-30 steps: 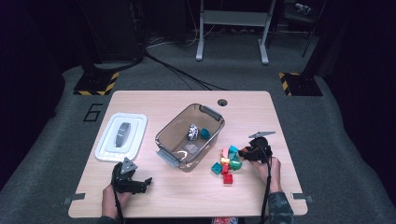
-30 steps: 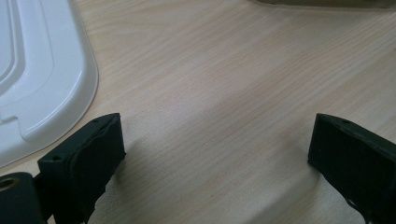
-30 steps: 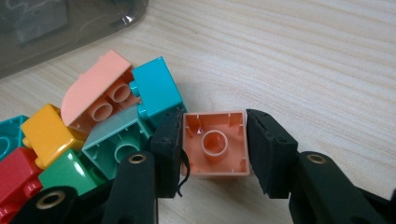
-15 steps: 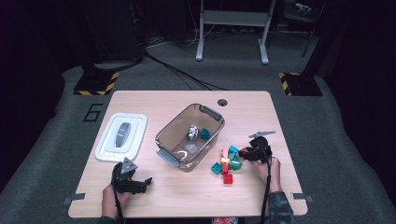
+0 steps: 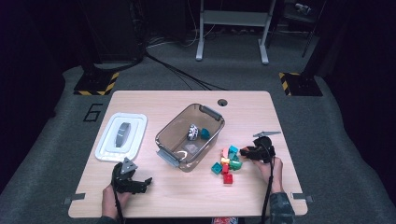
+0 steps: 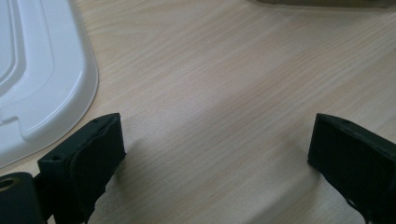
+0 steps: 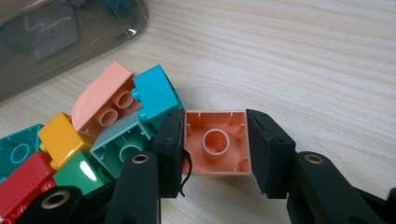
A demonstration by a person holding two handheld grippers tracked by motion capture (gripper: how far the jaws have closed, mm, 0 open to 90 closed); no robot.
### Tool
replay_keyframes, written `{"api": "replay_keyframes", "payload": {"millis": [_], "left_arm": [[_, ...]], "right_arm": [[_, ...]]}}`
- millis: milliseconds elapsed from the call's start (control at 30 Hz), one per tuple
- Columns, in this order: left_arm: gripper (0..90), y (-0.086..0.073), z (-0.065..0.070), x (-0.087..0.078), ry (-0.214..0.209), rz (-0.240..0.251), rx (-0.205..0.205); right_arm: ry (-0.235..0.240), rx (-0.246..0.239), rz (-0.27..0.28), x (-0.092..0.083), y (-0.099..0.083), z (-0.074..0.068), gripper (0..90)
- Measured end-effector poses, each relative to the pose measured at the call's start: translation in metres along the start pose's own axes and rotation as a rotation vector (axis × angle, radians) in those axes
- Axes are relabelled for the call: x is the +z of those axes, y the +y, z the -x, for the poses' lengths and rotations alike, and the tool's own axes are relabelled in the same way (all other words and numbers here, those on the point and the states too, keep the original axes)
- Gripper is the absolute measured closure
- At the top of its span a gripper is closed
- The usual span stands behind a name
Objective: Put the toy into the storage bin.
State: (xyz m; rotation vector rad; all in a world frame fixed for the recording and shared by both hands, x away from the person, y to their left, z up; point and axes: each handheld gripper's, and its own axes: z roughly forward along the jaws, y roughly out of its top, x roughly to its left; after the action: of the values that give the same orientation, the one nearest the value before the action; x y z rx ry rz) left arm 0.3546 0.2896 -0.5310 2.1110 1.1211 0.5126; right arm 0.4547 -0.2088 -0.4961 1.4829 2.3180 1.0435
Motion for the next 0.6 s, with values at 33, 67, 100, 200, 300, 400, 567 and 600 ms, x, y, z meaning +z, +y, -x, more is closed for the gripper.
{"api": "replay_keyframes", "payload": {"millis": [33, 67, 100, 200, 300, 400, 567, 600], "left_arm": [[3.6, 0.0, 0.0, 0.0, 0.0, 0.0, 0.0], [3.6, 0.0, 0.0, 0.0, 0.0, 0.0, 0.0], [3.6, 0.0, 0.0, 0.0, 0.0, 0.0, 0.0], [3.6, 0.0, 0.0, 0.0, 0.0, 0.0, 0.0], [3.6, 0.0, 0.0, 0.0, 0.001, 0.0, 0.001], [3.6, 0.0, 0.0, 0.0, 0.001, -0.001, 0.001], [3.6, 0.0, 0.0, 0.0, 0.002, 0.001, 0.002], [3.6, 0.0, 0.0, 0.0, 0.002, 0.0, 0.002]], "right_arm": [[-0.003, -0.012, 0.007, 0.0, 0.0, 0.001, 58.8], [0.004, 0.005, 0.008, -0.002, 0.001, 0.0, 58.8], [0.006, -0.004, 0.016, -0.003, 0.002, 0.001, 58.8], [0.013, 0.003, 0.033, -0.008, 0.005, 0.001, 58.8], [0.02, 0.011, 0.047, -0.013, 0.009, 0.001, 58.8], [0.02, 0.005, 0.066, -0.018, 0.013, -0.001, 58.8], [0.016, -0.009, 0.1, -0.024, 0.022, -0.006, 58.8], [0.017, -0.015, 0.107, -0.025, 0.023, -0.007, 58.8]]}}
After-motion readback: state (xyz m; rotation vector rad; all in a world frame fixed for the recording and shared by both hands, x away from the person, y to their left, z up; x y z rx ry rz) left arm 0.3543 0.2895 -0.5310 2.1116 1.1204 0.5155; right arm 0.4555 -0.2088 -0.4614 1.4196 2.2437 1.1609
